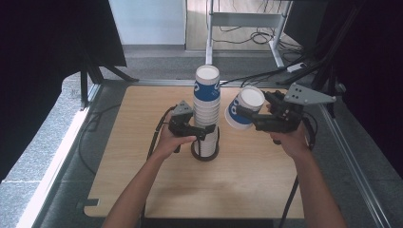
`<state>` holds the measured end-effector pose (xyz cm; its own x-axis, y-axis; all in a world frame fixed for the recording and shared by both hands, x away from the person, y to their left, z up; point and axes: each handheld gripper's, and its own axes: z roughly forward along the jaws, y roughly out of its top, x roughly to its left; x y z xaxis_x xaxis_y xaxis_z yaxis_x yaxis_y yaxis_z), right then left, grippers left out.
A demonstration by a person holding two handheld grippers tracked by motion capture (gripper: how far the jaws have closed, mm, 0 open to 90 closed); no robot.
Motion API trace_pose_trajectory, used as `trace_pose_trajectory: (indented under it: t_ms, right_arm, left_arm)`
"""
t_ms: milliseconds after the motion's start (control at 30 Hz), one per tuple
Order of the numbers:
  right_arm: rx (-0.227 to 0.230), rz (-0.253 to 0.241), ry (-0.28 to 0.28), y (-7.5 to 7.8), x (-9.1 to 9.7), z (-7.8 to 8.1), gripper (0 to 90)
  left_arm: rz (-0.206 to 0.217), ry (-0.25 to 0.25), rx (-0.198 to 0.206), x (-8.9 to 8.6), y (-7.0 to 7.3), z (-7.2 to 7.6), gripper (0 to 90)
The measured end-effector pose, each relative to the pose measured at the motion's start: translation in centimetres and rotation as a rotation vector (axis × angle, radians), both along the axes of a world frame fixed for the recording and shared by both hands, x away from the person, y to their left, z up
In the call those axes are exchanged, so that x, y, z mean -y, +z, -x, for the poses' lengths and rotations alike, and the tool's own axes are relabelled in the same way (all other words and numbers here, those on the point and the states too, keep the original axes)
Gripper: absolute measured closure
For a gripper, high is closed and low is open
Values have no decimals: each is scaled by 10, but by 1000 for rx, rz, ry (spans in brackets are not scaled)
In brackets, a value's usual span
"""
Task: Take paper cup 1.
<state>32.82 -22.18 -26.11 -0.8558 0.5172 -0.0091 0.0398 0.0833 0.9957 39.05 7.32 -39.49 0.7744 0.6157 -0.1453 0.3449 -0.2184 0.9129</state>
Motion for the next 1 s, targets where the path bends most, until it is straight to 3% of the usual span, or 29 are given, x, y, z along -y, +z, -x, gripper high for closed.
trace_pose_trajectory:
  t_ms: [367,600,1000]
  right_arm:
    - [-28,-4,8,-25,3,6,276]
    - [-33,1,11,-39,4,12,276]
    - [-66,18,11,-76,-2,19,275]
  left_arm:
    - [-17,13,19,-19,-3,19,60]
    - [-56,17,61,-32,-6,40,73]
    - [-35,-11,66,-45,-18,78,104]
